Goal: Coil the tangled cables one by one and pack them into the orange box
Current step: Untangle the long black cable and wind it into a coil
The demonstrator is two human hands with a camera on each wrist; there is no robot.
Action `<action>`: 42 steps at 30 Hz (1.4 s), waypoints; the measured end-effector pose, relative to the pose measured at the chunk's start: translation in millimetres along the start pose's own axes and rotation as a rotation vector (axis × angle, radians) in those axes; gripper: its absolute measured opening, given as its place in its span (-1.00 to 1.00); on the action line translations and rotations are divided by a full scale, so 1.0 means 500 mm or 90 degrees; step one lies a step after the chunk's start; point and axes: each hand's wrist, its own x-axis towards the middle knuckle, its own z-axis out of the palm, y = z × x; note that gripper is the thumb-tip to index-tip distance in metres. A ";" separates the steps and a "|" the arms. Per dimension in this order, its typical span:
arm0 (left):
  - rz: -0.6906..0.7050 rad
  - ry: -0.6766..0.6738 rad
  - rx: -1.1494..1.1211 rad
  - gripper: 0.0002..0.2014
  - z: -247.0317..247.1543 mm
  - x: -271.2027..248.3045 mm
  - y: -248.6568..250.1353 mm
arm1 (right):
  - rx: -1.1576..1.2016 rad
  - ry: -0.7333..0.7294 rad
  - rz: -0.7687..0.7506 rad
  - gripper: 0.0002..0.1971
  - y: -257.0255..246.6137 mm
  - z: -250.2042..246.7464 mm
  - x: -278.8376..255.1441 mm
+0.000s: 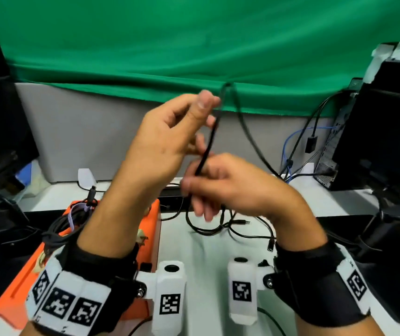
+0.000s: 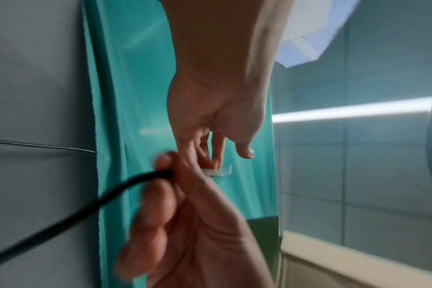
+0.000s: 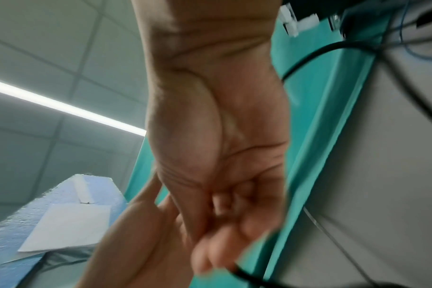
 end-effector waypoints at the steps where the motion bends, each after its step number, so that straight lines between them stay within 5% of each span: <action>1: -0.006 -0.044 -0.017 -0.64 -0.012 0.003 -0.003 | 0.056 0.087 -0.052 -0.80 -0.001 -0.011 0.000; 4: -0.054 -0.196 0.108 -0.52 -0.037 0.001 -0.019 | 0.290 0.341 -0.231 -0.80 -0.014 -0.057 -0.013; 8: -0.125 -0.384 0.392 -0.87 -0.027 -0.010 -0.025 | 0.563 0.544 -0.372 -0.73 -0.020 -0.090 -0.031; 11: -0.147 -0.395 0.574 -0.77 -0.024 -0.006 -0.033 | 0.665 0.620 -0.432 -0.73 -0.014 -0.099 -0.031; 13: -0.191 -0.356 0.546 -0.74 -0.029 -0.003 -0.040 | 0.659 0.636 -0.388 -0.72 -0.004 -0.107 -0.031; 15: -0.171 -0.213 0.461 -0.76 -0.034 0.005 -0.044 | 0.564 0.600 -0.235 -0.61 0.008 -0.114 -0.033; 18: -0.031 0.088 0.333 -0.75 -0.041 0.019 -0.038 | 0.307 0.378 0.013 -0.18 0.018 -0.112 -0.037; 21: 0.016 0.236 0.253 -0.78 -0.043 0.016 -0.027 | 0.125 0.200 0.070 -0.01 0.018 -0.091 -0.043; 25: -0.014 0.226 0.088 -0.81 -0.037 0.009 -0.020 | 0.077 0.093 0.071 -0.24 0.021 -0.070 -0.035; 29: -0.014 0.202 -0.006 -0.79 -0.027 0.006 -0.005 | -0.205 0.028 0.186 -0.47 0.100 -0.058 0.007; 33: -0.059 0.154 -0.017 -0.80 -0.002 0.004 -0.012 | -0.536 -0.164 0.354 -0.57 0.237 -0.006 0.080; 36: -0.083 0.102 -0.009 -0.84 0.018 0.009 -0.026 | -0.672 -0.215 0.324 -0.65 0.272 0.016 0.094; 39: -0.107 0.036 0.057 -0.84 0.033 0.009 -0.051 | -0.639 -0.272 0.230 -0.80 0.260 0.012 0.097; 42: -0.138 -0.074 0.213 -0.73 0.028 0.004 -0.061 | -0.332 -0.134 0.147 -0.80 0.222 -0.017 0.095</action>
